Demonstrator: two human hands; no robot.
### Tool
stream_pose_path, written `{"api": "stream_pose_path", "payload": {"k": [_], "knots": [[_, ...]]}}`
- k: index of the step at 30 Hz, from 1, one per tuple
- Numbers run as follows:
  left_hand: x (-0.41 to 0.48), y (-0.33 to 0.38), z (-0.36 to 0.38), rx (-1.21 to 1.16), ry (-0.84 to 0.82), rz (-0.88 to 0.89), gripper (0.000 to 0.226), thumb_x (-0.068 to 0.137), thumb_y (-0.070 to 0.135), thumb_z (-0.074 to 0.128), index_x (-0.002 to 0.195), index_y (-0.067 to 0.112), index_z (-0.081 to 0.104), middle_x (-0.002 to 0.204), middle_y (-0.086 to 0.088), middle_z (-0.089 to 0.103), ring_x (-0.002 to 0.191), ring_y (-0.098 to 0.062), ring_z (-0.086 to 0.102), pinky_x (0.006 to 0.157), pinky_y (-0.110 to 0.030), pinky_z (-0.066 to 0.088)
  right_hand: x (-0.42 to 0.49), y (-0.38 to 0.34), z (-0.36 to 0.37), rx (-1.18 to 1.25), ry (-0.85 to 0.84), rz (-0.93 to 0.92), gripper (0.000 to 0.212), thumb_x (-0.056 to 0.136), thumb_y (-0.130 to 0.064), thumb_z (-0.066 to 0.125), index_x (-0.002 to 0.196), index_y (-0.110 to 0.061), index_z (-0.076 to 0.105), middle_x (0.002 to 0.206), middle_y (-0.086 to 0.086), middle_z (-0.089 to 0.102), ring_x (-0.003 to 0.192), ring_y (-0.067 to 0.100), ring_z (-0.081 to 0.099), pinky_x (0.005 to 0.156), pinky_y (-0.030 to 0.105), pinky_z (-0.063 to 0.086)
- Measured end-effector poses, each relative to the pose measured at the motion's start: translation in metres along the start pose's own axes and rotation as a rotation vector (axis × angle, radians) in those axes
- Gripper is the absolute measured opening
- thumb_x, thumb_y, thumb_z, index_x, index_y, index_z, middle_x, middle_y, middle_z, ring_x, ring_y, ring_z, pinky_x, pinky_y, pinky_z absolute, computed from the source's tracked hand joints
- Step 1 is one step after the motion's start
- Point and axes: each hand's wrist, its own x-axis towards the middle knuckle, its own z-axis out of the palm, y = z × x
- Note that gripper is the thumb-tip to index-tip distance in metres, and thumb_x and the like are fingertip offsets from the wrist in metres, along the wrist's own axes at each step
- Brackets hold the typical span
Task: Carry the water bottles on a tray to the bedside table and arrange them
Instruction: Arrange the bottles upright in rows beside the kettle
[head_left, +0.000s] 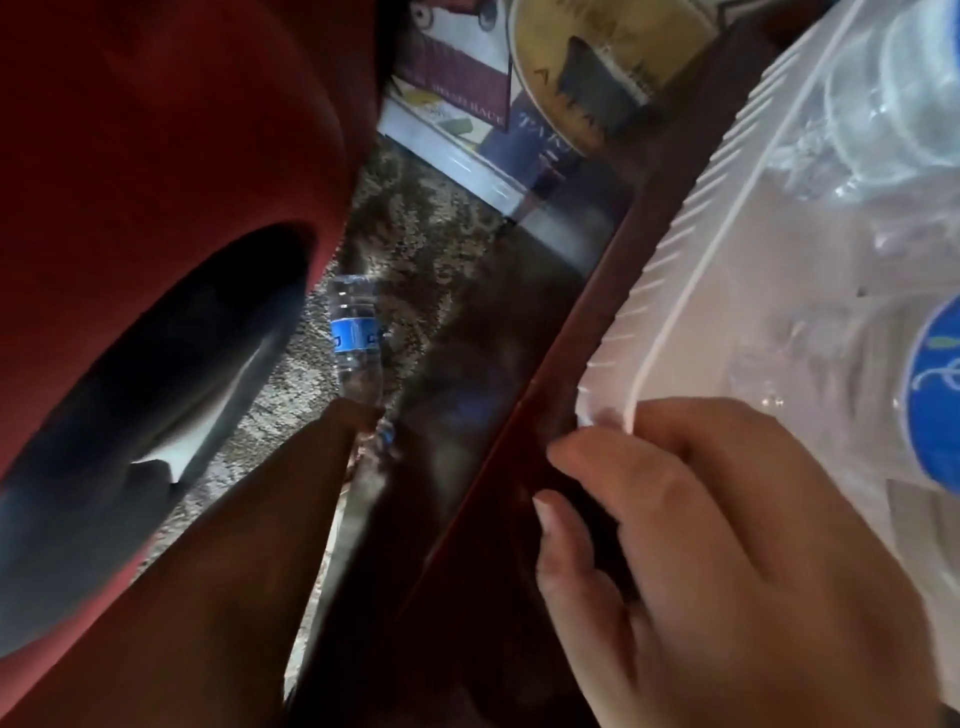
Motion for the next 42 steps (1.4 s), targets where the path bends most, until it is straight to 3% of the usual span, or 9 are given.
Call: {"api": "stream_pose_path", "payload": {"k": [2,5,10,19,23,28,34,38,42], "knots": [[-0.004,-0.002,0.003,-0.054,0.047,0.036,0.026,0.095,0.017,0.066,0.109,-0.005,0.065,0.079,-0.016,0.075,0.069,-0.015,0.07,0.042,-0.021,0.046,0.001,0.0,0.002,-0.021,-0.018,-0.014,0.027,0.083,-0.018,0.066,0.109,-0.024,0.063,0.093,0.006,0.061,0.073,0.034,0.056,0.059,0.045,0.048],[-0.031,-0.008,0.001,0.009,0.169,0.067,0.045,0.098,0.032,0.058,0.125,-0.005,0.06,0.124,-0.026,0.063,0.113,-0.033,0.062,0.083,-0.033,0.048,0.001,0.002,0.0,-0.044,-0.029,-0.028,0.023,0.086,-0.018,0.064,0.108,-0.019,0.068,0.09,0.008,0.06,0.072,0.033,0.053,0.057,0.046,0.046],[-0.083,-0.02,-0.02,0.203,0.398,0.18,0.053,0.105,0.039,0.035,0.119,-0.006,0.059,0.117,-0.031,0.061,0.109,-0.045,0.059,0.088,-0.044,0.046,0.0,0.004,-0.002,-0.027,-0.049,-0.042,0.026,0.086,-0.018,0.064,0.111,-0.014,0.067,0.093,0.01,0.058,0.075,0.034,0.051,0.06,0.047,0.043],[-0.259,-0.011,-0.089,0.526,0.504,0.224,0.056,0.092,0.056,0.037,0.102,0.009,0.066,0.105,-0.018,0.068,0.096,-0.036,0.063,0.074,-0.037,0.046,0.002,-0.004,-0.029,0.023,-0.272,0.044,0.043,0.086,-0.035,0.062,0.125,-0.018,0.055,0.108,0.01,0.052,0.093,0.032,0.052,0.074,0.047,0.049],[-0.386,-0.016,-0.102,0.683,0.689,0.378,0.055,0.087,0.065,0.036,0.097,0.019,0.064,0.095,-0.011,0.07,0.087,-0.034,0.068,0.069,-0.036,0.048,-0.01,-0.009,-0.078,0.067,-0.336,0.076,0.055,0.087,-0.04,0.063,0.136,-0.02,0.048,0.125,0.011,0.048,0.104,0.033,0.053,0.083,0.045,0.049],[-0.538,0.011,-0.132,0.641,0.858,0.716,0.039,0.083,0.061,0.04,0.073,0.023,0.047,0.08,0.003,0.052,0.068,-0.022,0.046,0.057,-0.031,0.035,-0.031,-0.001,-0.176,0.144,-0.256,0.089,0.037,0.087,-0.032,0.063,0.12,-0.016,0.059,0.115,0.009,0.055,0.094,0.034,0.062,0.071,0.045,0.055],[-0.66,0.093,-0.154,0.471,0.722,1.02,0.041,0.08,0.054,0.052,0.067,0.016,0.046,0.065,0.001,0.046,0.061,-0.024,0.047,0.054,-0.033,0.032,-0.031,0.024,-0.267,0.141,-0.024,0.262,0.041,0.089,-0.033,0.058,0.127,-0.02,0.049,0.095,0.012,0.062,0.078,0.038,0.065,0.057,0.039,0.047],[-0.684,0.153,-0.139,0.562,0.619,1.073,0.045,0.078,0.056,0.057,0.068,0.012,0.056,0.068,-0.002,0.055,0.067,-0.026,0.055,0.058,-0.035,0.042,-0.006,0.028,-0.274,0.072,-0.212,0.368,0.055,0.093,-0.049,0.055,0.138,-0.025,0.037,0.095,0.013,0.065,0.087,0.036,0.066,0.059,0.035,0.039],[-0.671,0.192,-0.112,0.796,0.59,1.089,0.041,0.082,0.051,0.06,0.064,0.019,0.044,0.069,-0.001,0.05,0.074,-0.032,0.057,0.06,-0.032,0.034,0.012,0.026,-0.264,0.067,-0.298,0.355,0.04,0.095,-0.049,0.055,0.122,-0.02,0.049,0.098,0.012,0.064,0.092,0.036,0.064,0.063,0.035,0.042]]}}
